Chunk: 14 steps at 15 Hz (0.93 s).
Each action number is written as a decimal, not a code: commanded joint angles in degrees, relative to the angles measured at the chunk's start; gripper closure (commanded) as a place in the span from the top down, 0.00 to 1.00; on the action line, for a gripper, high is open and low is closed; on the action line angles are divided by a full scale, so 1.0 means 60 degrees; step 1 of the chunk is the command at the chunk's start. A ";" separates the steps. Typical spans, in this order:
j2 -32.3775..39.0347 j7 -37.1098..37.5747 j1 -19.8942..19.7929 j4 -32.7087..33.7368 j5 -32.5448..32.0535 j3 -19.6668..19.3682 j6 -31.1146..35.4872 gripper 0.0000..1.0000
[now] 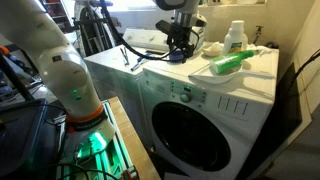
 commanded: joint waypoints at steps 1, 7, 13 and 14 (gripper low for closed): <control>0.0011 -0.0046 -0.0246 0.0015 0.0065 0.0234 -0.0032 1.00; 0.1456 0.3543 -0.0479 0.2098 -0.0430 0.1131 0.0640 1.00; 0.3904 0.6325 -0.0609 0.4560 -0.1333 0.1328 0.1910 1.00; 0.4276 0.6353 -0.0576 0.4859 -0.1328 0.1323 0.2119 1.00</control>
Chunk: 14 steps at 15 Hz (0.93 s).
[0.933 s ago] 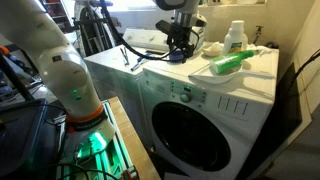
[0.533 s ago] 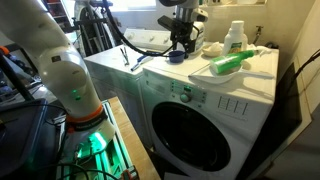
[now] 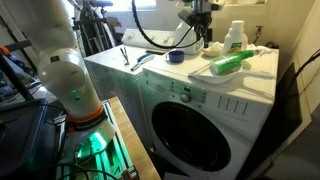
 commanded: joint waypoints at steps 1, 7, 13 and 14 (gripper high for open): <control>0.1554 0.0608 -0.0075 0.1359 -0.0225 0.0080 0.0548 1.00; 0.2983 0.0444 0.0149 0.2810 -0.0076 0.0325 0.0856 1.00; 0.4035 -0.0012 0.0435 0.4039 -0.0321 0.0480 0.1501 1.00; 0.4211 -0.0123 0.0462 0.4184 -0.0360 0.0495 0.1671 1.00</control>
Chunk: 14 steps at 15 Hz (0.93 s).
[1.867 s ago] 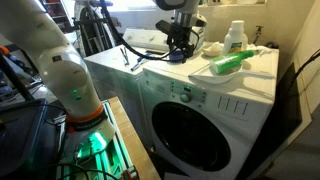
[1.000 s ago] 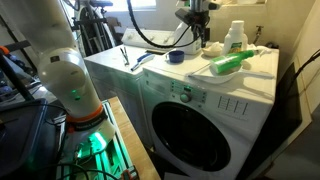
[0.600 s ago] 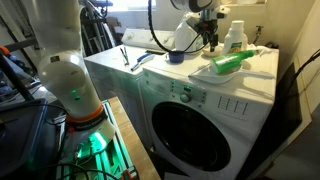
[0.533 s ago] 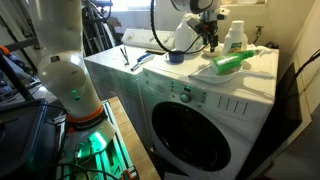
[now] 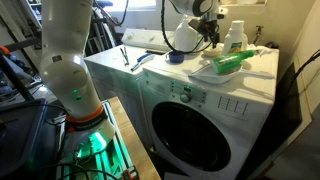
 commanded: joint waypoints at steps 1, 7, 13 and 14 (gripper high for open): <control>0.0768 -0.0381 0.0052 0.0725 -0.0234 0.0060 0.0497 1.00; 0.1550 -0.1100 0.0095 0.1312 -0.0323 0.0189 0.1515 1.00; 0.1998 -0.1495 0.0092 0.1703 -0.0297 0.0290 0.1730 0.50; 0.2031 -0.1529 0.0080 0.1772 -0.0287 0.0304 0.1688 0.42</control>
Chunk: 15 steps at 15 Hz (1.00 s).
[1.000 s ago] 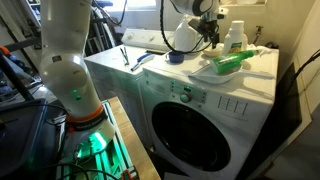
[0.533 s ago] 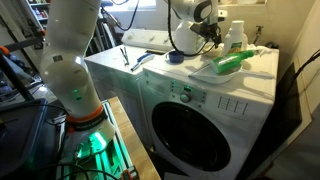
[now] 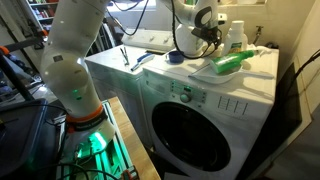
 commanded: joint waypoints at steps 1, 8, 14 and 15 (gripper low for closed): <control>0.0284 -0.0217 -0.0106 0.0326 -0.0089 0.0098 0.0079 0.35; 0.0340 -0.0325 -0.0142 0.0443 -0.0061 0.0125 -0.0016 0.00; -0.0358 -0.0122 0.0033 0.0188 -0.0270 -0.0056 0.0578 0.01; -0.0472 -0.0105 0.0045 0.0173 -0.0307 -0.0086 0.0738 0.01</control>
